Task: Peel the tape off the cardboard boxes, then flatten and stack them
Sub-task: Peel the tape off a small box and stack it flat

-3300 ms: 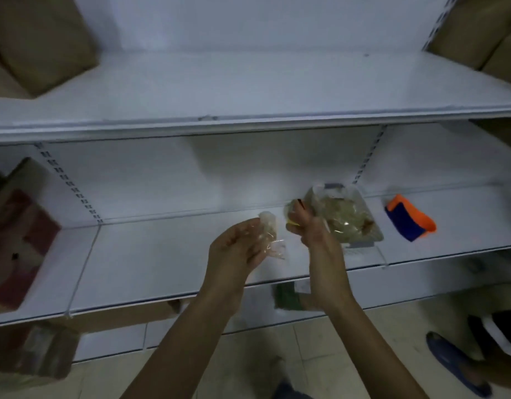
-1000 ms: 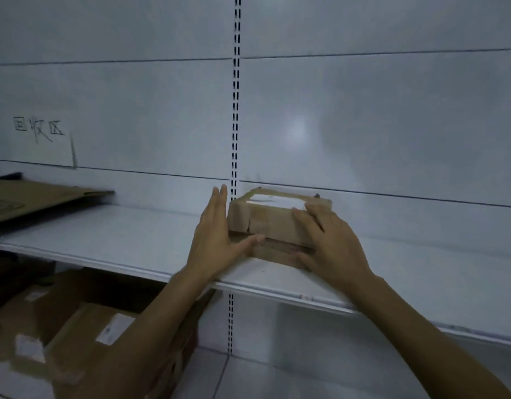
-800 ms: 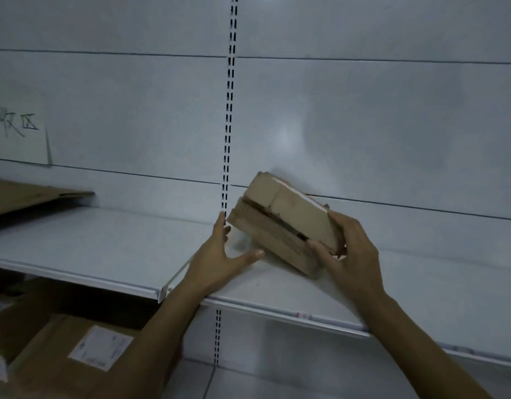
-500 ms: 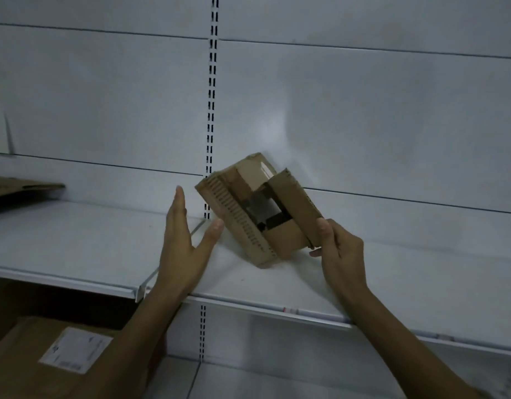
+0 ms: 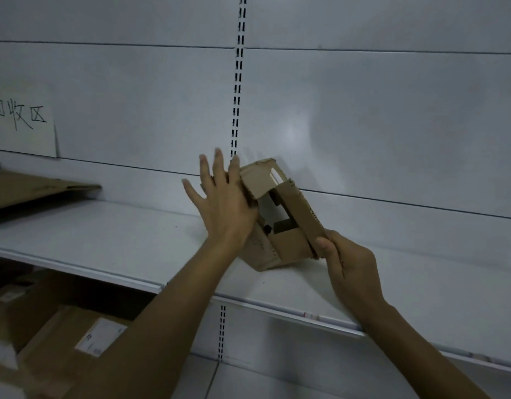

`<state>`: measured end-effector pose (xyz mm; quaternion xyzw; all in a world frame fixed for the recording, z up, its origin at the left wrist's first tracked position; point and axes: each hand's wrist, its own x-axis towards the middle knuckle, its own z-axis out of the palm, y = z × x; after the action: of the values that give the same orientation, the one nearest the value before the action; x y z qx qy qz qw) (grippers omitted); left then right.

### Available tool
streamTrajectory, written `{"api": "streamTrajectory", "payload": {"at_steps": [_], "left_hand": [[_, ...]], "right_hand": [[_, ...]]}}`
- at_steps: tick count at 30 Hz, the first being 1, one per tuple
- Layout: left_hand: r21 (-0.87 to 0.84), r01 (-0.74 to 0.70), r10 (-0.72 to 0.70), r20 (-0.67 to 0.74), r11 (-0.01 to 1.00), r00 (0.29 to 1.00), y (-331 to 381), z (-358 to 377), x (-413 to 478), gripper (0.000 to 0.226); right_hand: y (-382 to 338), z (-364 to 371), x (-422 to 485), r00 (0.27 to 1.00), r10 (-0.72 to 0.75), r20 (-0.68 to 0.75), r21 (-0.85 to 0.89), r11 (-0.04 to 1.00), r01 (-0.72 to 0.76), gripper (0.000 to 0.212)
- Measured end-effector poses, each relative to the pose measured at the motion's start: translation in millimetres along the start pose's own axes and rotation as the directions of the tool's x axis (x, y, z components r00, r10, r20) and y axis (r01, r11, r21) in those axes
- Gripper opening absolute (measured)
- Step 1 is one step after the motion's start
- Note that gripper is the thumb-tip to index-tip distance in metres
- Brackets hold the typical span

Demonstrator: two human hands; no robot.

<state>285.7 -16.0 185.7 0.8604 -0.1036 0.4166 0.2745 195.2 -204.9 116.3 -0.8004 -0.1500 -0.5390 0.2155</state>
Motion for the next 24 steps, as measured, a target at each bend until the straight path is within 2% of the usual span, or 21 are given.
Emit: {"api": "streamTrajectory", "payload": {"at_steps": [2, 6, 8, 11, 14, 17, 19, 21, 24], "left_hand": [[0.037, -0.103, 0.103, 0.015, 0.994, 0.995, -4, -7, 5, 0.069], [0.115, -0.249, 0.226, 0.179, 0.962, 0.957, -12, -22, 3, 0.075], [0.124, -0.287, 0.245, 0.279, 0.95, 0.929, -21, -31, -2, 0.077], [0.149, -0.282, 0.194, 0.434, 0.948, 0.88, -33, -49, -11, 0.079], [0.198, -0.332, 0.143, 0.624, 0.922, 0.768, -39, -65, -22, 0.066], [0.122, -0.339, 0.128, 0.767, 0.933, 0.628, -38, -69, -43, 0.056], [0.08, -0.298, 0.129, 0.774, 0.951, 0.62, -40, -63, -61, 0.06], [0.044, -0.27, 0.145, 0.755, 0.962, 0.64, -48, -54, -75, 0.058], [0.026, -0.254, 0.153, 0.737, 0.967, 0.658, -59, -49, -81, 0.05]], "right_hand": [[0, -1, 3, 0.997, 0.071, -0.037, 0.022, 0.997, -0.071, 0.054], [3, -4, 5, 0.981, 0.168, -0.099, -0.017, 0.985, -0.171, 0.035], [2, -6, 6, 0.972, 0.201, -0.124, -0.004, 0.979, -0.203, 0.032], [-2, -6, 8, 0.971, 0.201, -0.13, 0.0, 0.979, -0.203, 0.028], [-3, -6, 6, 0.963, 0.233, -0.133, 0.013, 0.972, -0.233, 0.035], [-8, -8, 8, 0.919, 0.379, -0.104, 0.051, 0.925, -0.376, 0.062], [-9, -11, 8, 0.877, 0.473, -0.088, 0.123, 0.879, -0.461, 0.077], [-6, -15, 7, 0.849, 0.528, -0.017, 0.203, 0.834, -0.514, 0.08], [-6, -13, 3, 0.874, 0.452, 0.18, 0.156, 0.864, -0.479, 0.058]]}}
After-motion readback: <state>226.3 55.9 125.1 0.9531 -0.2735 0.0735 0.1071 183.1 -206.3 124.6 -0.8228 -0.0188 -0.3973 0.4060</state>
